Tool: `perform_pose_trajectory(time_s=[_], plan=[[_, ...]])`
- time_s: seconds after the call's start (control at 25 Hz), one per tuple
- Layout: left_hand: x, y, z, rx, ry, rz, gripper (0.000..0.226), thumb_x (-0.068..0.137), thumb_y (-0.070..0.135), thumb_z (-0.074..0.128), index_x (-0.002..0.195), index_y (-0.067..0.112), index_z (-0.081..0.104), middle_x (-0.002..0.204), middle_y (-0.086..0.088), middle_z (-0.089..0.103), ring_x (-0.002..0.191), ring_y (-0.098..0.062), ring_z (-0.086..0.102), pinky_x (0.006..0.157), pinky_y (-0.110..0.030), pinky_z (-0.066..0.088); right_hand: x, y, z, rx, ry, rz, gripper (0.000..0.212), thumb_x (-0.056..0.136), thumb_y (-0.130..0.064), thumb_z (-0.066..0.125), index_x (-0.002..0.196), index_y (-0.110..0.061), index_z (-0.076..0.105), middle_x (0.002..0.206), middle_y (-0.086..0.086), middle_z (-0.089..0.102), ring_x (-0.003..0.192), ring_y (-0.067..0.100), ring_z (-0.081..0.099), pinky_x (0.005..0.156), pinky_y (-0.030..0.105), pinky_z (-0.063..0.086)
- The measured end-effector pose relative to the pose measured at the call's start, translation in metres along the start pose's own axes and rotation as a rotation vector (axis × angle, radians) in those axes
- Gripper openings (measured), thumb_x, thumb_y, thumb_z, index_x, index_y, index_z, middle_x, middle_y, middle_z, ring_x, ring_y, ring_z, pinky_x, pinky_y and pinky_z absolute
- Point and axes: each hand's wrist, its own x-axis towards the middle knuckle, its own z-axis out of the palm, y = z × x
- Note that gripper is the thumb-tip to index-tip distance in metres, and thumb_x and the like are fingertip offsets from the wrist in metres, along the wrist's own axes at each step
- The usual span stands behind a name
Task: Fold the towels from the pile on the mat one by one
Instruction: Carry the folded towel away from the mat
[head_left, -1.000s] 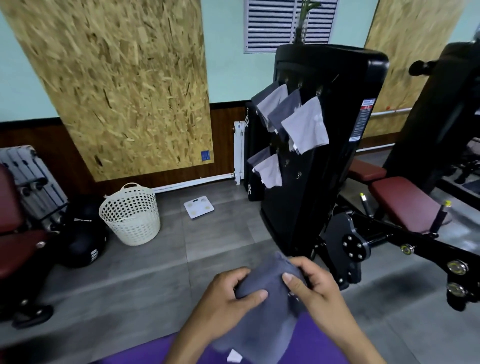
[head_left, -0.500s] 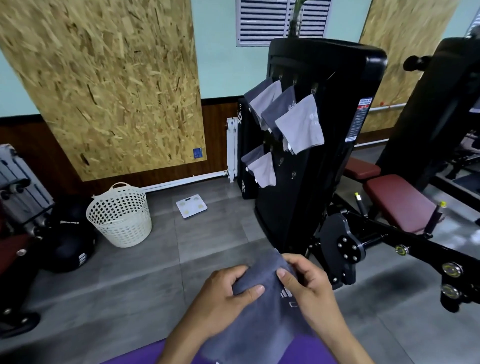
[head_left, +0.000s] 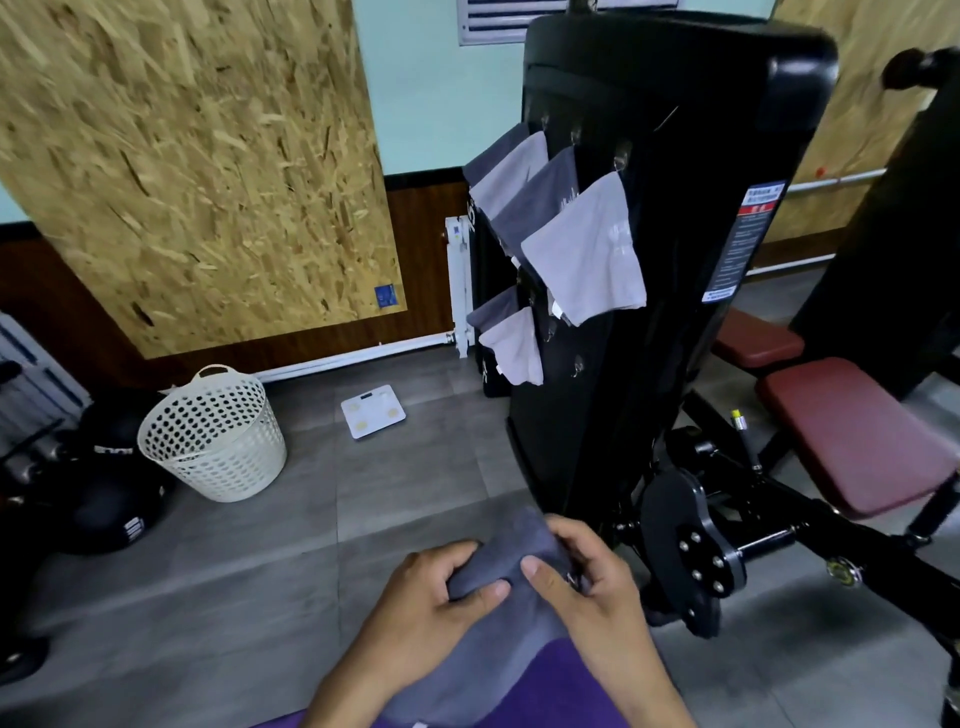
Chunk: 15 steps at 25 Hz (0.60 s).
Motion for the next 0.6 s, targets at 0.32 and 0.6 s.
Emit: perform_pose_trajectory(time_s=[0.32, 0.6], plan=[[0.16, -0.057, -0.025, -0.018, -0.015, -0.034, 0.022, 0.076, 0.045, 0.066, 0.084, 0.024, 0.065, 0.072, 0.009, 0.066, 0.066, 0.0, 0.053, 0.066, -0.032, 0.049, 0.158, 0.049, 0.007, -0.171, 0.079, 0.005, 0.008, 0.088, -0.021, 0.072, 0.084, -0.027, 0.068, 0.085, 0.0, 0.065, 0.082, 0.021, 0.064, 0.072, 0.035, 0.052], [0.372, -0.161, -0.088, -0.012, -0.173, -0.028, 0.025, 0.074, 0.042, 0.066, 0.08, 0.019, 0.061, 0.072, 0.006, 0.065, 0.066, 0.006, 0.048, 0.061, -0.029, 0.045, 0.349, 0.11, 0.059, -0.036, 0.134, 0.175, 0.008, 0.093, -0.023, 0.063, 0.091, -0.015, 0.064, 0.079, 0.008, 0.064, 0.075, 0.015, 0.058, 0.065, 0.026, 0.047]])
